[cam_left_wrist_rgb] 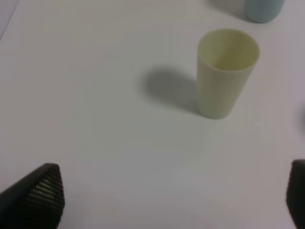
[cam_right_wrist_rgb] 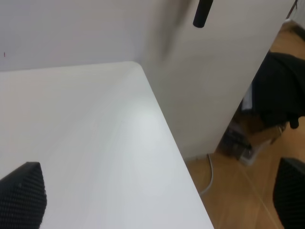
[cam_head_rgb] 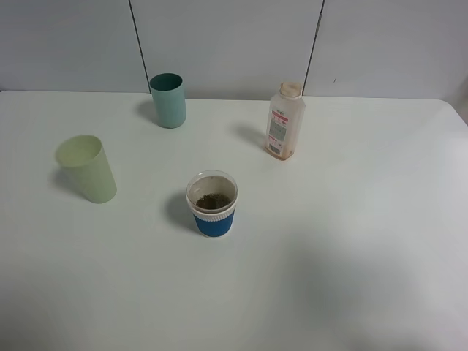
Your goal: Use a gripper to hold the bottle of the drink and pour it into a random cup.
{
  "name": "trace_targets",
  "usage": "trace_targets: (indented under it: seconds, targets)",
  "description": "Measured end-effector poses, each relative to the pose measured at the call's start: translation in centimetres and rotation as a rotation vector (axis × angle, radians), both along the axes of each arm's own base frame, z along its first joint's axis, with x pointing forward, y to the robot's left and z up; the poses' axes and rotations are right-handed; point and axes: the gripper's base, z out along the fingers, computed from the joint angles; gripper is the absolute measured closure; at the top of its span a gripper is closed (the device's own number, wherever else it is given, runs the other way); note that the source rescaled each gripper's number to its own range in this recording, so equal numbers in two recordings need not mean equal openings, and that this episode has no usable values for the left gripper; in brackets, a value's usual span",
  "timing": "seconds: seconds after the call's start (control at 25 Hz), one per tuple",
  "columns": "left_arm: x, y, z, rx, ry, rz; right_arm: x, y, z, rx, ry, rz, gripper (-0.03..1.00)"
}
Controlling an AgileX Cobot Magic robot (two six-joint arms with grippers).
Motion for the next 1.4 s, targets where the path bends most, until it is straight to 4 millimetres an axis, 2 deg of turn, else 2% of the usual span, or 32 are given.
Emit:
trace_targets:
  seconds: [0.16, 0.48, 0.8, 1.04, 1.4]
  targets:
    - [0.0, 0.0, 0.0, 0.0, 0.0, 0.0, -0.6, 0.4, -1.9, 0.033, -0.001, 0.034, 0.04]
    - [0.0, 0.0, 0.0, 0.0, 0.0, 0.0, 1.5, 1.6, -7.4, 0.093, 0.147, 0.162, 0.04]
    - [0.0, 0.0, 0.0, 0.0, 0.0, 0.0, 3.1, 2.4, -11.0, 0.113, 0.241, 0.267, 0.04]
    - [0.0, 0.0, 0.0, 0.0, 0.0, 0.0, 3.3, 2.7, -11.5, 0.102, 0.259, 0.306, 0.04]
    - [0.0, 0.0, 0.0, 0.0, 0.0, 0.0, 3.3, 1.9, -11.5, 0.148, 0.239, 0.182, 0.04]
